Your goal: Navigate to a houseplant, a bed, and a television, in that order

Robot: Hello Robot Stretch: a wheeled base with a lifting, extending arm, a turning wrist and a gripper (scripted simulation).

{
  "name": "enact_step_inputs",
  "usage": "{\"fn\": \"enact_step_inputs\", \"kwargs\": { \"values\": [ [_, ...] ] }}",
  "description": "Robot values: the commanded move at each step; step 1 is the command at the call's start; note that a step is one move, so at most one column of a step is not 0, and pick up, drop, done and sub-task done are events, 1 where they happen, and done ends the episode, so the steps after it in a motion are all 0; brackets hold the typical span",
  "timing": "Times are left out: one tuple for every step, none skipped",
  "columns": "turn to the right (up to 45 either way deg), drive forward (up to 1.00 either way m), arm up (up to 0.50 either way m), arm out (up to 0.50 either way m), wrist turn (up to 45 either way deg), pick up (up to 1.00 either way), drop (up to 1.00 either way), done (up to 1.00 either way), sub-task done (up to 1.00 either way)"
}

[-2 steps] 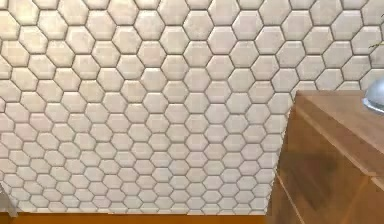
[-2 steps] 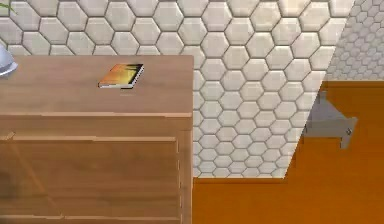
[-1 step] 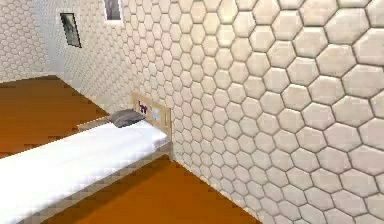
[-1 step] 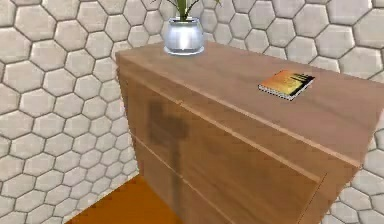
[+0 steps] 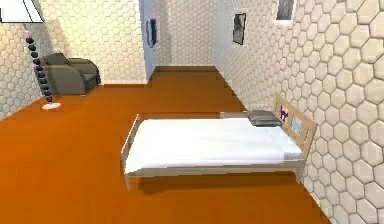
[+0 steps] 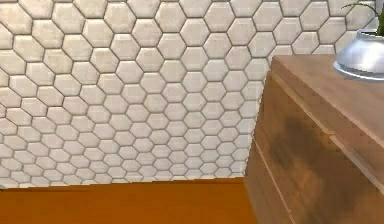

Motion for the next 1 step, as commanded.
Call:
{"fn": "enact_step_inputs", "kwargs": {
  "values": [
    [-3.0, 0.0, 0.0, 0.0, 0.0, 0.0, 0.0, 0.0, 0.0]
  ]
}}
